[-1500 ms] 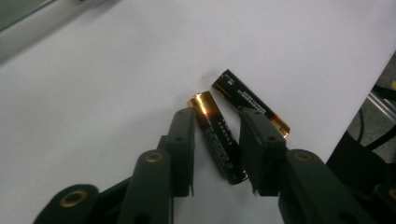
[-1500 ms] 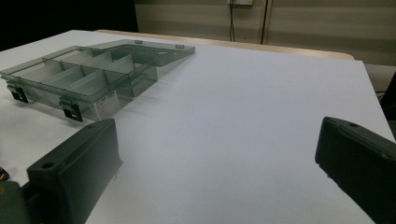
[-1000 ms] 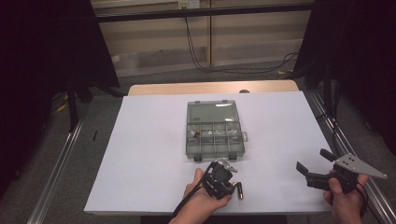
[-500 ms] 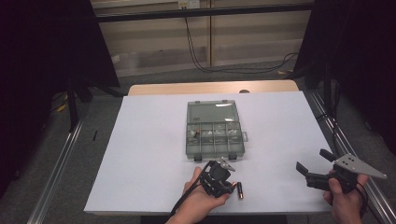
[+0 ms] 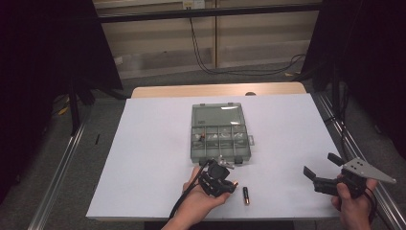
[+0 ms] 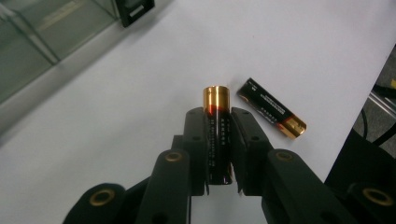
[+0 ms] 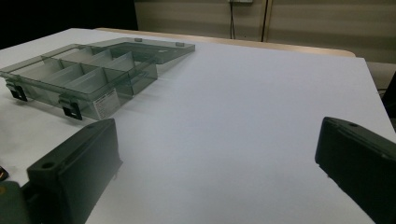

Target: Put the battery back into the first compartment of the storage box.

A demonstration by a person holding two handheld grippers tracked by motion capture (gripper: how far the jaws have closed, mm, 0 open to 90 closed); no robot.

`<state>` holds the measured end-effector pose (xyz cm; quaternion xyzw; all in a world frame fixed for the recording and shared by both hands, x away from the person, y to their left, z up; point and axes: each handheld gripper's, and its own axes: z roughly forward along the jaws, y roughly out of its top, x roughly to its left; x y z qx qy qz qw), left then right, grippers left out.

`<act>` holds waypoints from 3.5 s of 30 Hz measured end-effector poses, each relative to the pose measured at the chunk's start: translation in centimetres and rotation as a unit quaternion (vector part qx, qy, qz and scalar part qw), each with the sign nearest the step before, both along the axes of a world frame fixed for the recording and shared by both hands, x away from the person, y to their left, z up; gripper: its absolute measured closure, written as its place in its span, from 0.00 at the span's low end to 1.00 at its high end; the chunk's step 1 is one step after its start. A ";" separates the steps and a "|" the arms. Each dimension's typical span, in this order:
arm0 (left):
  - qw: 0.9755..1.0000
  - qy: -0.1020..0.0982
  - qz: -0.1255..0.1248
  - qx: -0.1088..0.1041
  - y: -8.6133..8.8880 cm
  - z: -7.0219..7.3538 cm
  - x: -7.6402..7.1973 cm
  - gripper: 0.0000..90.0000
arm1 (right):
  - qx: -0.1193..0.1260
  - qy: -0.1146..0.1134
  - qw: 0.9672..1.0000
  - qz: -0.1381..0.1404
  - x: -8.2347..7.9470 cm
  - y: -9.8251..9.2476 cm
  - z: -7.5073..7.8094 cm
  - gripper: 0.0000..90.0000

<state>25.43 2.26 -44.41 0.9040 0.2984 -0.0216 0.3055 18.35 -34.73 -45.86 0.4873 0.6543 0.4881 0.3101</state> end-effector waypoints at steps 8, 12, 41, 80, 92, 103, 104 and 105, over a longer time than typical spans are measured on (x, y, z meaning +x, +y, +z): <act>1.000 -0.005 0.018 -0.015 1.2 1.2 1.1 0.86 | -0.001 -0.003 1.000 0.002 0.0 0.0 0.0 0.00; 0.999 -0.006 0.028 -0.024 1.7 1.8 1.7 0.86 | -0.001 -0.004 1.000 0.002 0.0 0.0 0.1 0.00; 0.996 -0.023 0.076 -0.045 3.9 4.4 5.4 0.86 | -0.001 -0.005 1.000 0.001 -0.1 -0.1 0.1 0.00; 0.988 -0.030 0.144 -0.042 6.1 5.3 10.4 0.86 | 0.000 -0.001 1.000 0.002 0.0 0.0 0.0 0.00; 0.986 -0.026 0.161 -0.037 6.7 4.8 11.9 0.86 | 0.000 0.000 1.000 0.002 0.0 -0.1 0.0 0.00; 0.983 -0.016 0.180 -0.038 6.8 4.2 13.5 0.86 | 0.000 0.000 1.000 0.002 0.0 -0.1 0.0 0.00; 0.983 -0.015 0.181 -0.036 6.8 4.2 13.6 0.86 | 0.000 -0.001 1.000 0.001 0.0 -0.1 -0.1 0.00; 0.983 -0.016 0.181 -0.034 6.8 4.1 13.7 0.86 | 0.000 -0.001 1.000 0.001 0.0 -0.1 -0.1 0.00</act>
